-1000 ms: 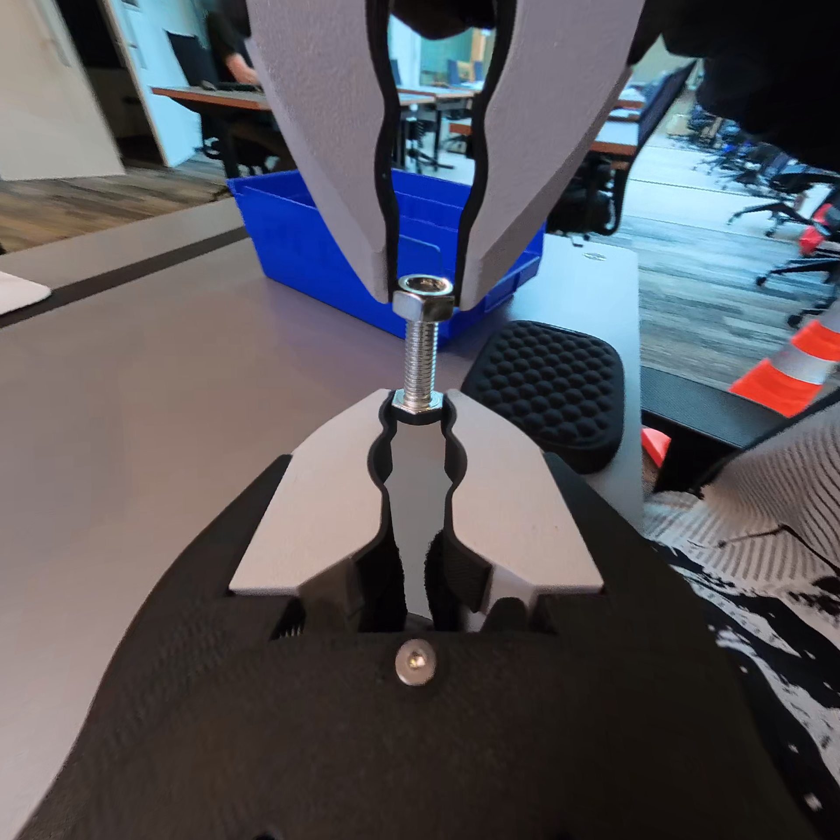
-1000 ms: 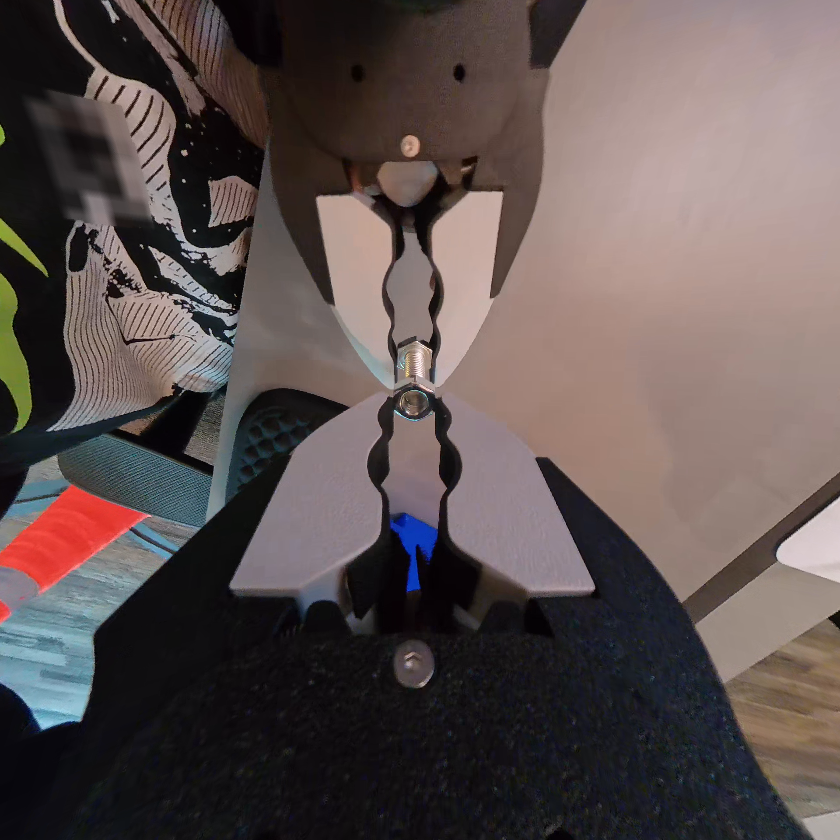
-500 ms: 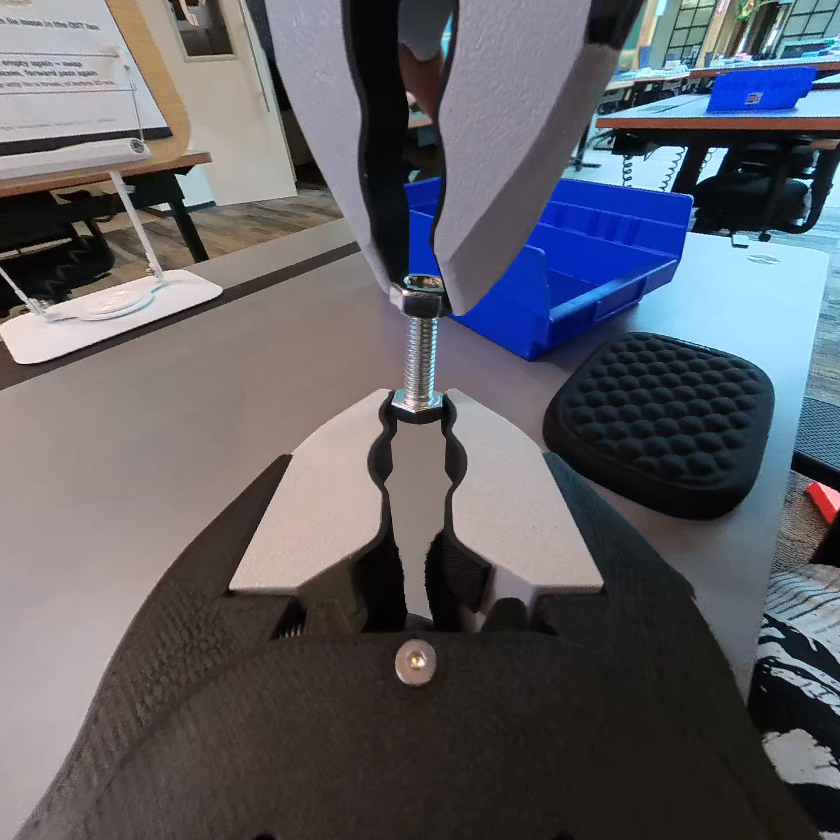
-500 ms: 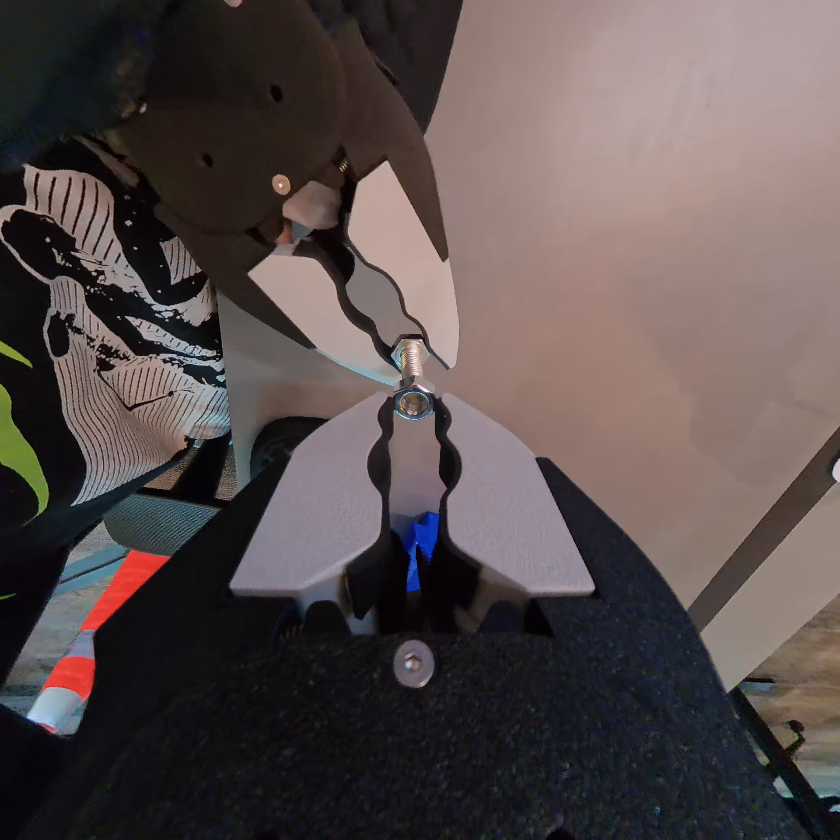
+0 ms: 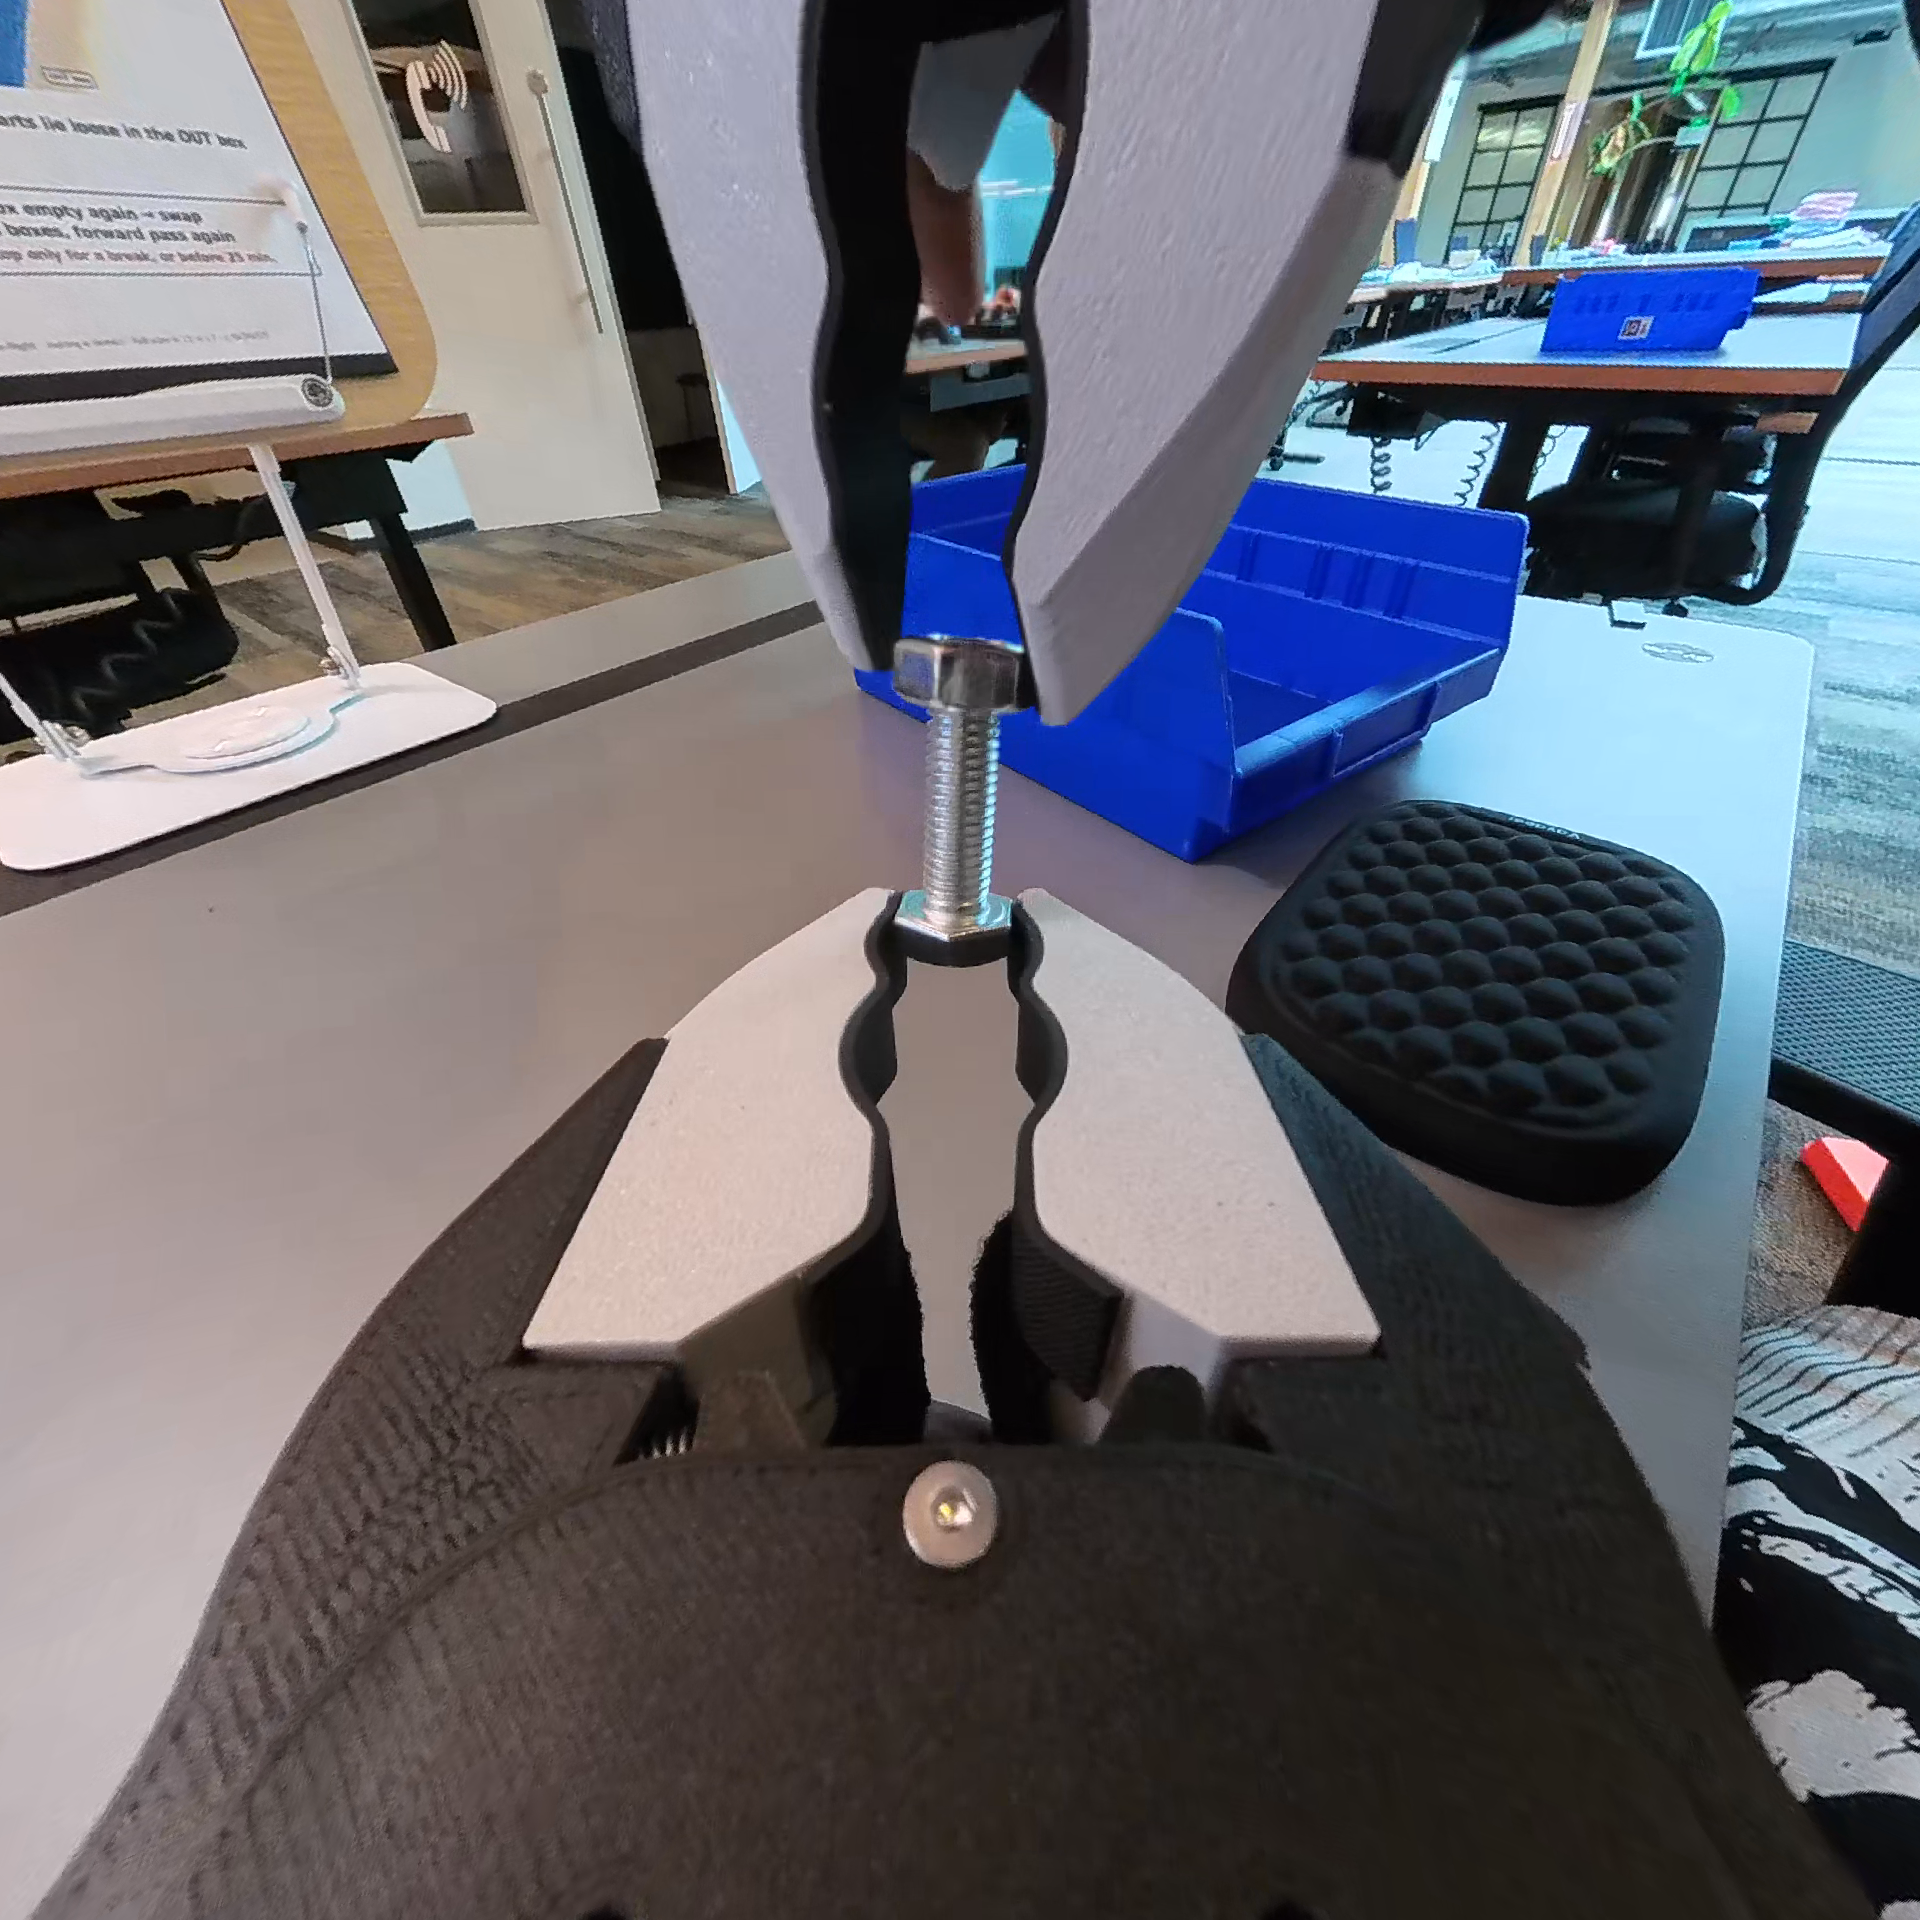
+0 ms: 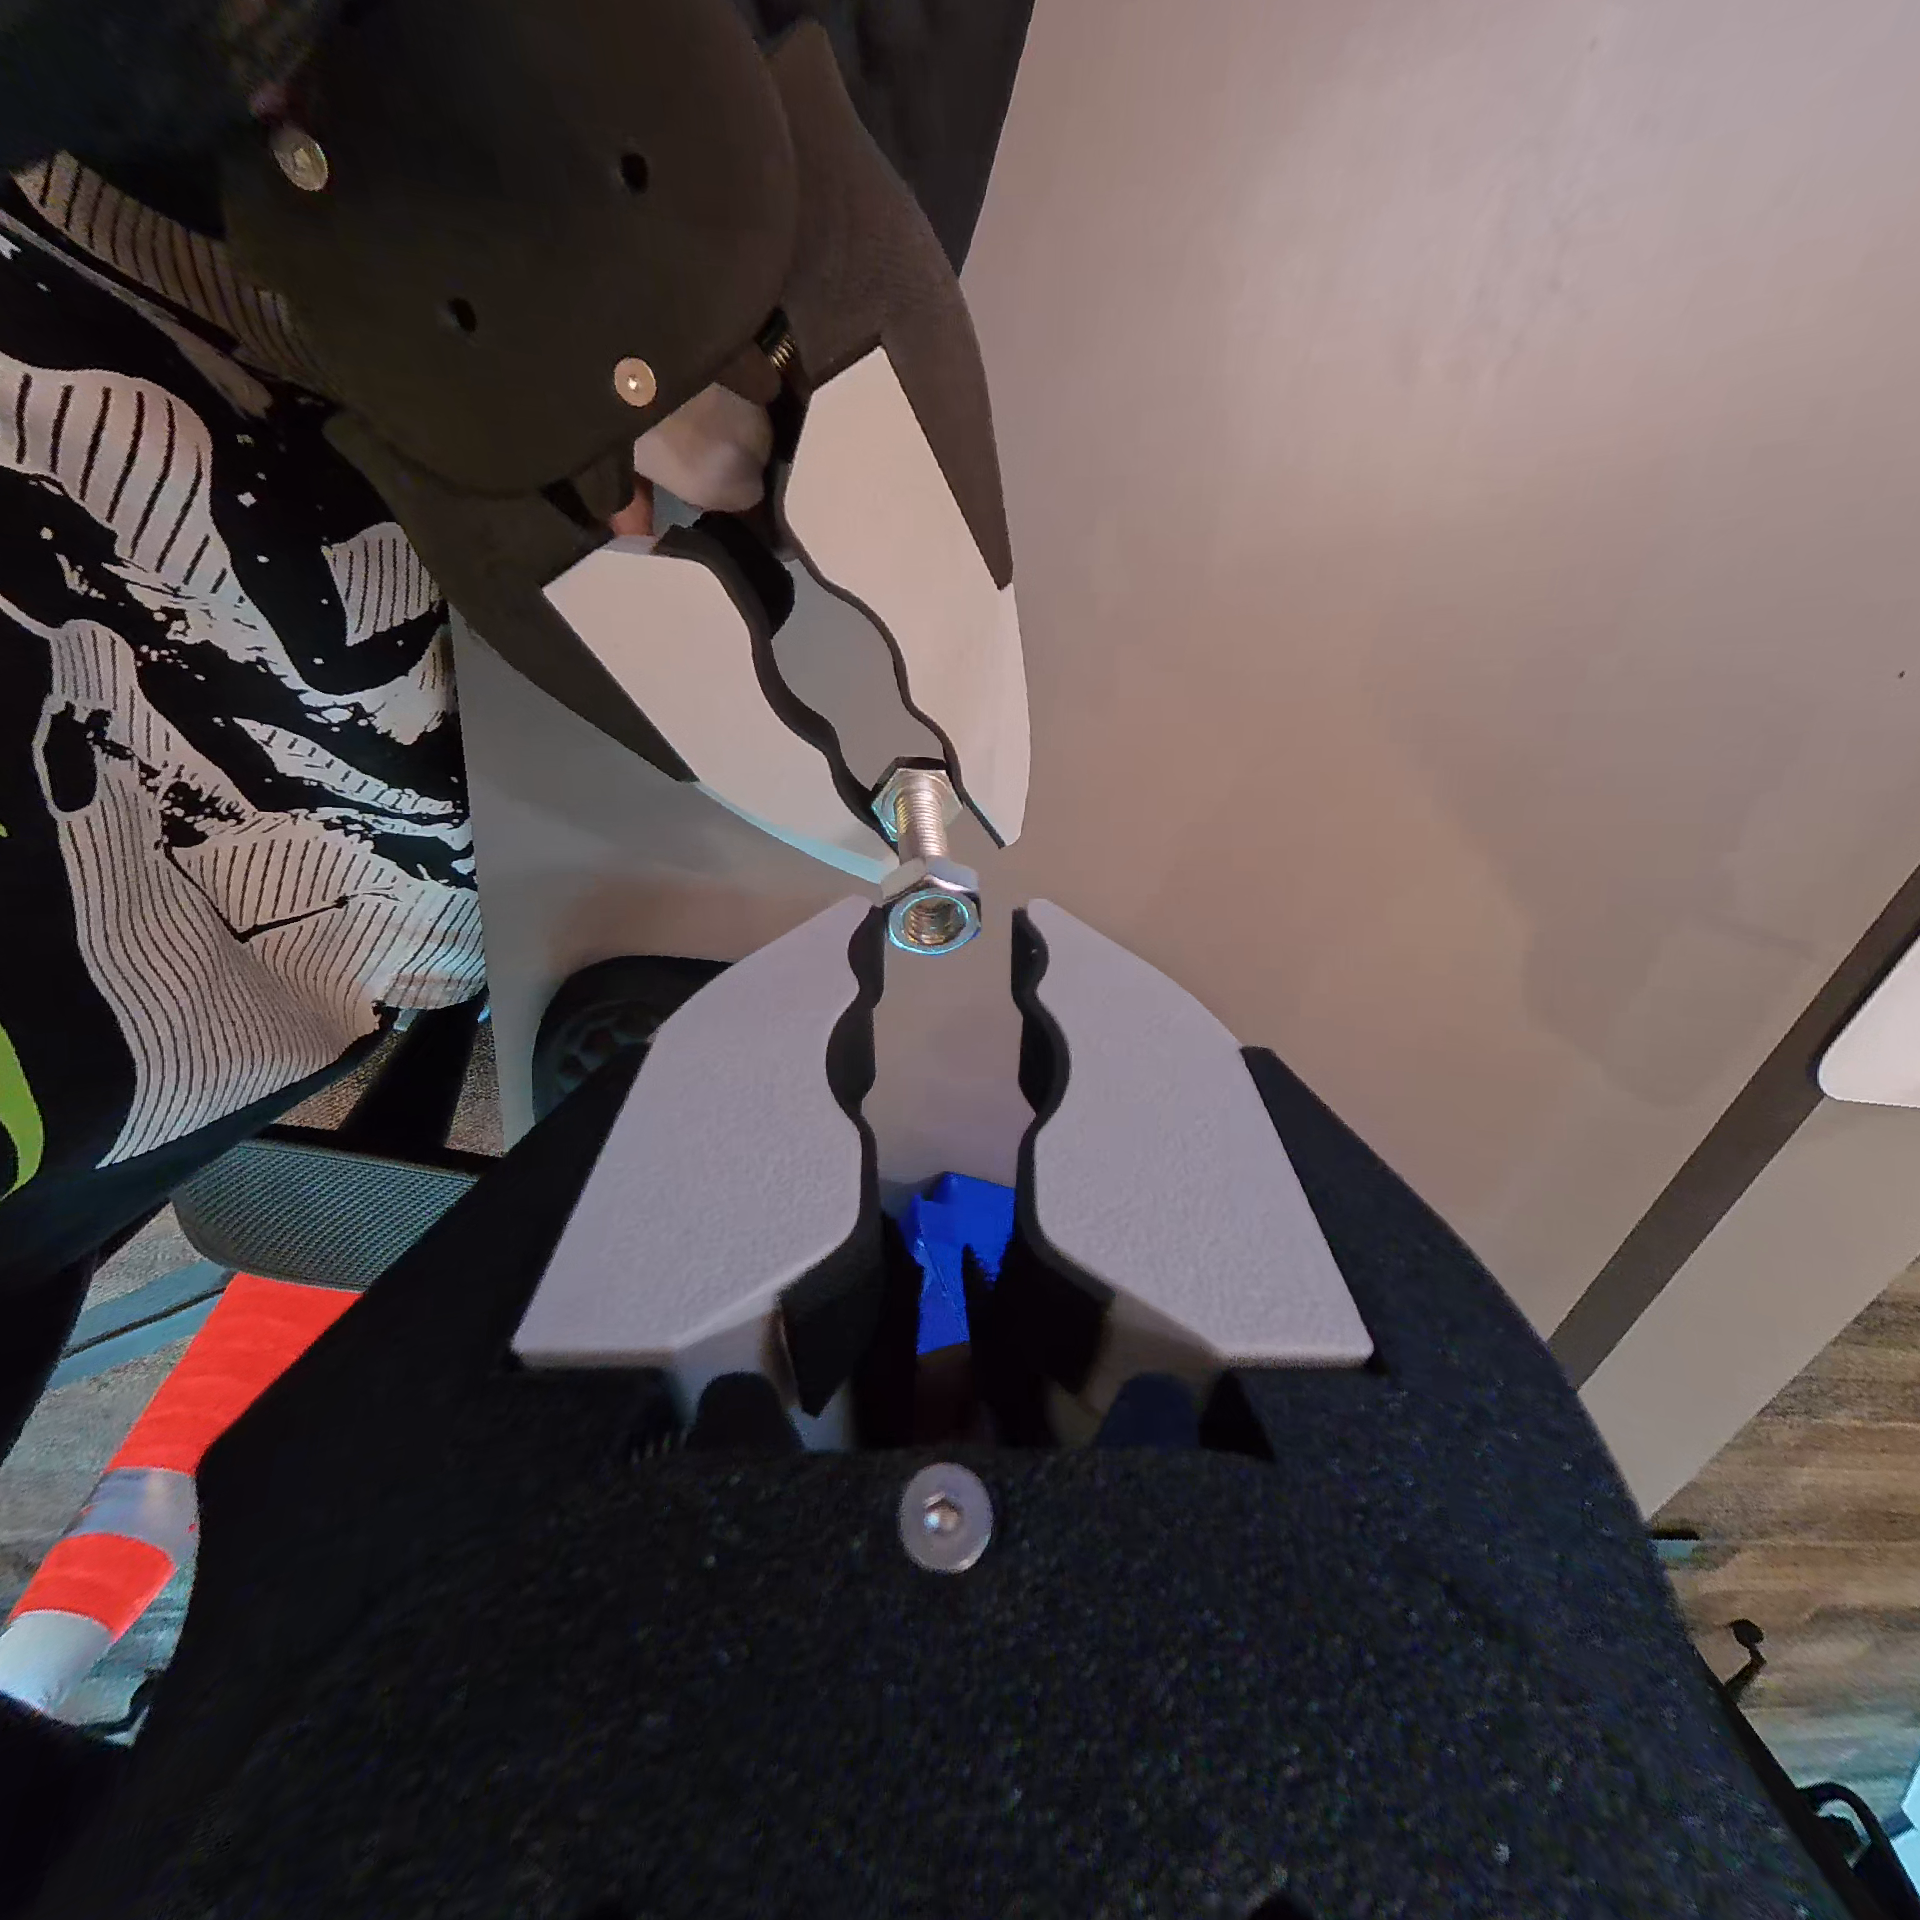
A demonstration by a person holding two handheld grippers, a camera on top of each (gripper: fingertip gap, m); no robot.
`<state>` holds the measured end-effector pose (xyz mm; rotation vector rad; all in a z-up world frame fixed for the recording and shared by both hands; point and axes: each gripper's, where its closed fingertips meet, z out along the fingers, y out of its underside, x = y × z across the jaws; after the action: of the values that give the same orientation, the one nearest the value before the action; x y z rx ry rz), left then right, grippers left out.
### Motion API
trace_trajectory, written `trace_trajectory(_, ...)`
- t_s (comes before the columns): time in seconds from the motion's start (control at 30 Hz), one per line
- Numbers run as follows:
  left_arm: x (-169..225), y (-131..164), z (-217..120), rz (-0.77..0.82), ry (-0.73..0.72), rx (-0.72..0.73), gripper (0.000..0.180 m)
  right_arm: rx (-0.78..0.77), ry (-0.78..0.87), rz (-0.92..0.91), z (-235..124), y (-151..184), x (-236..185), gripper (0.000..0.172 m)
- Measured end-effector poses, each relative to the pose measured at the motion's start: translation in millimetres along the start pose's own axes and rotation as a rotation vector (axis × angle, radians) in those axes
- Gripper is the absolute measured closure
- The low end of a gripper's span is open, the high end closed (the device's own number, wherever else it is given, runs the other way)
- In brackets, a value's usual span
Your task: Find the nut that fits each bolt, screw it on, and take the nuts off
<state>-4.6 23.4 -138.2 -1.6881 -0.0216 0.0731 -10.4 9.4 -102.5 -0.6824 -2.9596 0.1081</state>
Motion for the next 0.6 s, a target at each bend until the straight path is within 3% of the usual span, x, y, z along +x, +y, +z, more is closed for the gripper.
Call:
trace_trajectory(0.17,1,-3,-1,-0.015,0.015,0.027,0.162,0.038,0.005,0.016,-2,-1,0,0.129)
trace_trajectory(0.27,0,-5,-3,-0.028,0.031,0.044,0.162,0.156,0.005,0.056,-5,-5,-3,0.115)
trace_trajectory(0.4,-3,-12,-10,-0.036,0.051,0.088,0.162,0.594,-0.003,0.182,-14,-28,-9,0.095)
trace_trajectory(0.53,-6,-15,-15,-0.053,0.069,0.115,0.162,1.161,0.047,0.344,-30,-43,-7,0.087)
trace_trajectory(0.6,-7,-13,-18,-0.052,0.074,0.115,0.162,1.359,0.1,0.413,-31,-42,-6,0.086)
